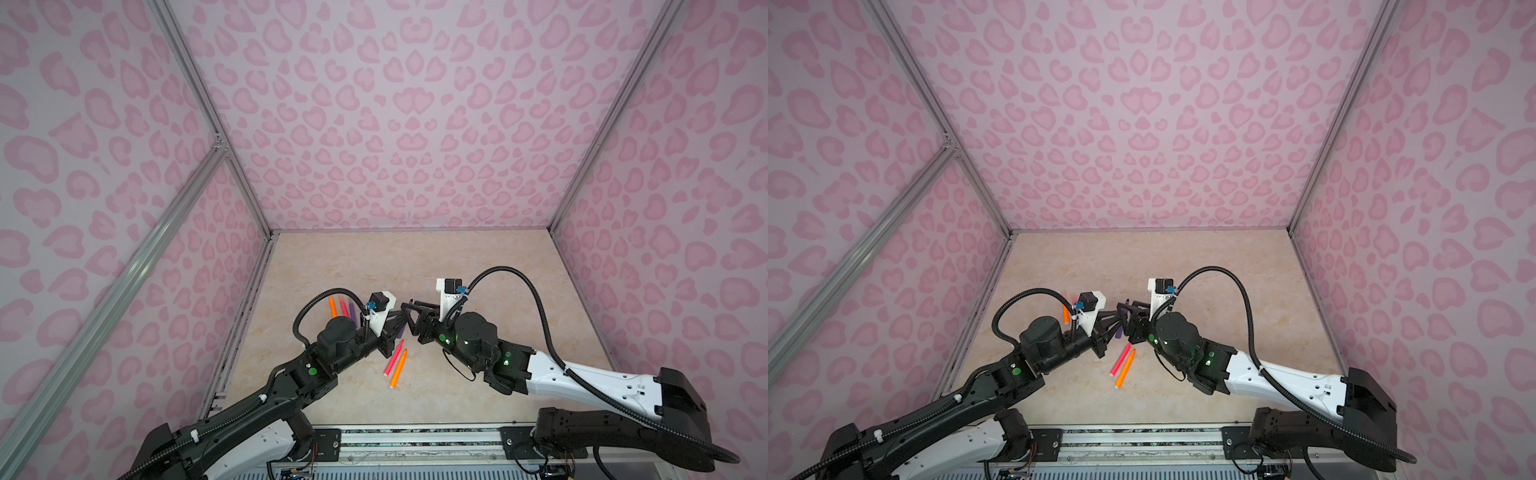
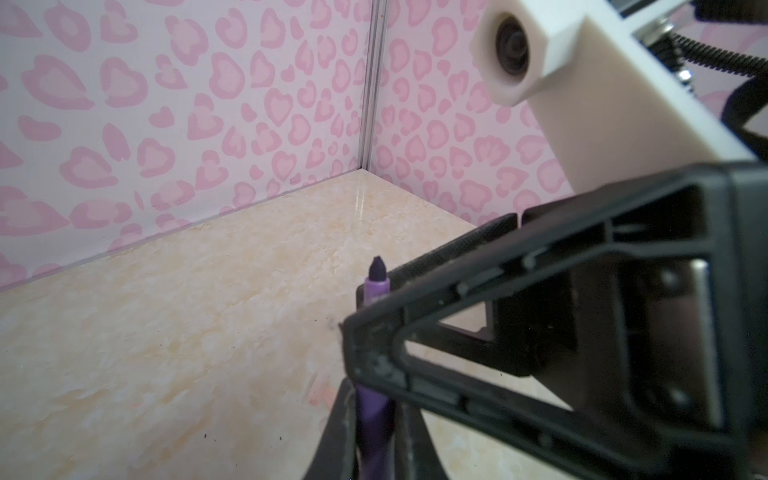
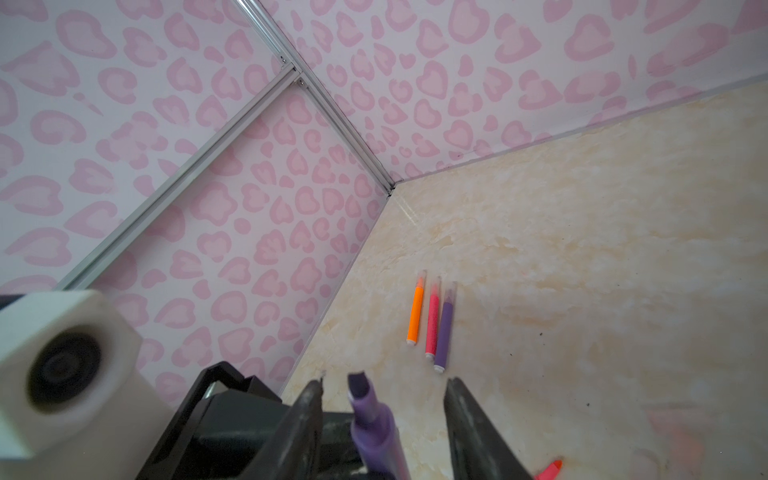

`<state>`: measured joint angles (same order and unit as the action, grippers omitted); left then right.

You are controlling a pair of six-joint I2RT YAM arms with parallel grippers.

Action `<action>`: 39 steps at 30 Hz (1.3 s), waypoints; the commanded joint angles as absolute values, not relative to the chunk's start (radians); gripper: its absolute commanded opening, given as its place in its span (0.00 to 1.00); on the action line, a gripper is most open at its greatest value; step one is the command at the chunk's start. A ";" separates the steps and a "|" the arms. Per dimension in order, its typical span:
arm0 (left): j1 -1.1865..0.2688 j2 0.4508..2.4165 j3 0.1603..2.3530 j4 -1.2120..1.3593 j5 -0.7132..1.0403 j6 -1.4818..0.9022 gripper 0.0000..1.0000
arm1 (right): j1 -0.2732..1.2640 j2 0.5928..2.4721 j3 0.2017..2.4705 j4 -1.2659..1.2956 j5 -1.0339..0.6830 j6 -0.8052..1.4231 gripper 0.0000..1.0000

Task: Insert the pens into the pen caps
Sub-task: 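Bring the right gripper to the purple marker tip while the left gripper holds it, then move the right gripper down to the pale pink caps and close on one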

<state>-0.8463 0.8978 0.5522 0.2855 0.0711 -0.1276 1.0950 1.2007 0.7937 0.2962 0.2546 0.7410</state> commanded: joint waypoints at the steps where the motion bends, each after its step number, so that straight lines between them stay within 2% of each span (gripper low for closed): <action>1: -0.848 0.901 0.566 0.323 0.086 -0.110 0.03 | 1.095 1.220 0.809 0.288 0.268 0.749 0.42; 8: -0.847 0.908 0.570 0.318 0.081 -0.111 0.03 | 1.095 1.234 0.823 0.270 0.268 0.759 0.23; 14: -0.847 0.905 0.568 0.320 0.070 -0.111 0.03 | 1.095 1.238 0.833 0.253 0.268 0.765 0.15; 19: -0.847 0.907 0.577 0.309 0.068 -0.116 0.05 | 1.095 1.224 0.807 0.273 0.288 0.781 0.13; 24: -0.847 0.913 0.577 0.316 0.090 -0.122 0.24 | 1.096 1.221 0.820 0.259 0.298 0.769 0.11; 27: -0.847 0.928 0.584 0.309 0.099 -0.120 0.29 | 1.095 1.222 0.821 0.264 0.292 0.764 0.10; 39: -0.848 0.966 0.602 0.300 0.085 -0.117 0.30 | 1.110 1.234 0.855 0.236 0.282 0.738 0.08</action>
